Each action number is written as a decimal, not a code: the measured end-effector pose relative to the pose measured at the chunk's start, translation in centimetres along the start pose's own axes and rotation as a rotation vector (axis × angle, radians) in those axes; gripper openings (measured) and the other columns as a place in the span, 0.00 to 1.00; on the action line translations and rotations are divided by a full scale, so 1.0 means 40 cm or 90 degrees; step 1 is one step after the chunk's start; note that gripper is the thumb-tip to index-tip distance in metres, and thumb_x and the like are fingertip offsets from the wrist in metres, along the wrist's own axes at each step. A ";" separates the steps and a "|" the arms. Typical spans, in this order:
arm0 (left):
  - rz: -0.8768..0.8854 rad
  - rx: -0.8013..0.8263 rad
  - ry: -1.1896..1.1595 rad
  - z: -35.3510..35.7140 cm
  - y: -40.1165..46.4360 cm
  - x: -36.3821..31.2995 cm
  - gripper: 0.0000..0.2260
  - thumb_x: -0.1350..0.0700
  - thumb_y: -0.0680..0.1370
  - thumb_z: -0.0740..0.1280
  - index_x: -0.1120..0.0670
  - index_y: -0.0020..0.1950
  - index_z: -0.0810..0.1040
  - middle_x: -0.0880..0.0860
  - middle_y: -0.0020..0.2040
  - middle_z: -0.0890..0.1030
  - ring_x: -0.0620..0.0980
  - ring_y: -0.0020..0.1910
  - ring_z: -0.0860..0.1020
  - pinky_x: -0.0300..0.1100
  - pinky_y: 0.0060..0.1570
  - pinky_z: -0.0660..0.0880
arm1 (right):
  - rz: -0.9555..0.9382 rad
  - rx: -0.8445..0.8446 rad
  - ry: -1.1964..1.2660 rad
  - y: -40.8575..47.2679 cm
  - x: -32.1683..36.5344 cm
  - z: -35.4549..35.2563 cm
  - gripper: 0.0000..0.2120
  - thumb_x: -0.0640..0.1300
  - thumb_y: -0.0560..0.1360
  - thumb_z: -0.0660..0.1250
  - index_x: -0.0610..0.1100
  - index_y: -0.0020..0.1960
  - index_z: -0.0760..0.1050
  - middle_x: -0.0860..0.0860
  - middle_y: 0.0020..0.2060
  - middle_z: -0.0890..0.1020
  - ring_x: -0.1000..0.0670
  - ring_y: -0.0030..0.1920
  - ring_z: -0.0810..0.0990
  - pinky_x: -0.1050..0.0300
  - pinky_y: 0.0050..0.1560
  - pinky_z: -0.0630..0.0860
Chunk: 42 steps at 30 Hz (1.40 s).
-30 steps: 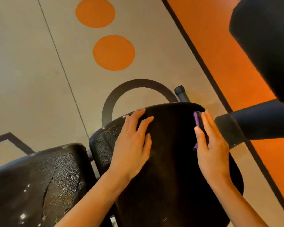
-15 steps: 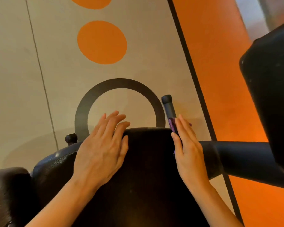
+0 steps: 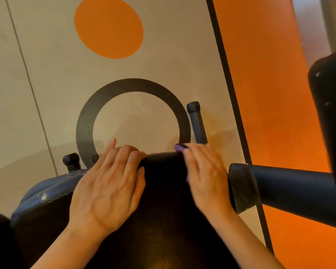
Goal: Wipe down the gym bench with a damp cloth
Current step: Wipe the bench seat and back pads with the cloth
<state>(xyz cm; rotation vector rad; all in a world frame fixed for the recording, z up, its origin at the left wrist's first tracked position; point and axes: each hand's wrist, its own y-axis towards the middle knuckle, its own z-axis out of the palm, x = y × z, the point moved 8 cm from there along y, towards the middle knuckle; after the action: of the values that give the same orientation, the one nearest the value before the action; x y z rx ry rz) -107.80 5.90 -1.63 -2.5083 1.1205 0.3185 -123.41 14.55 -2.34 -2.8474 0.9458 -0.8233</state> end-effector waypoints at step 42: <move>0.002 -0.078 -0.040 -0.005 -0.016 0.003 0.15 0.49 0.81 0.56 0.53 0.63 0.72 0.51 0.56 0.76 0.49 0.49 0.75 0.40 0.49 0.64 | -0.052 0.001 -0.057 -0.007 0.069 0.047 0.20 0.51 0.82 0.48 0.48 0.56 0.77 0.55 0.51 0.81 0.54 0.54 0.76 0.54 0.63 0.70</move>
<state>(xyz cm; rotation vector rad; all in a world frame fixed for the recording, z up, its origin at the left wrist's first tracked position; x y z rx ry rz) -107.25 6.13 -1.35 -2.5827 1.1124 0.4784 -120.47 12.98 -2.58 -2.9104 0.8239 -0.6960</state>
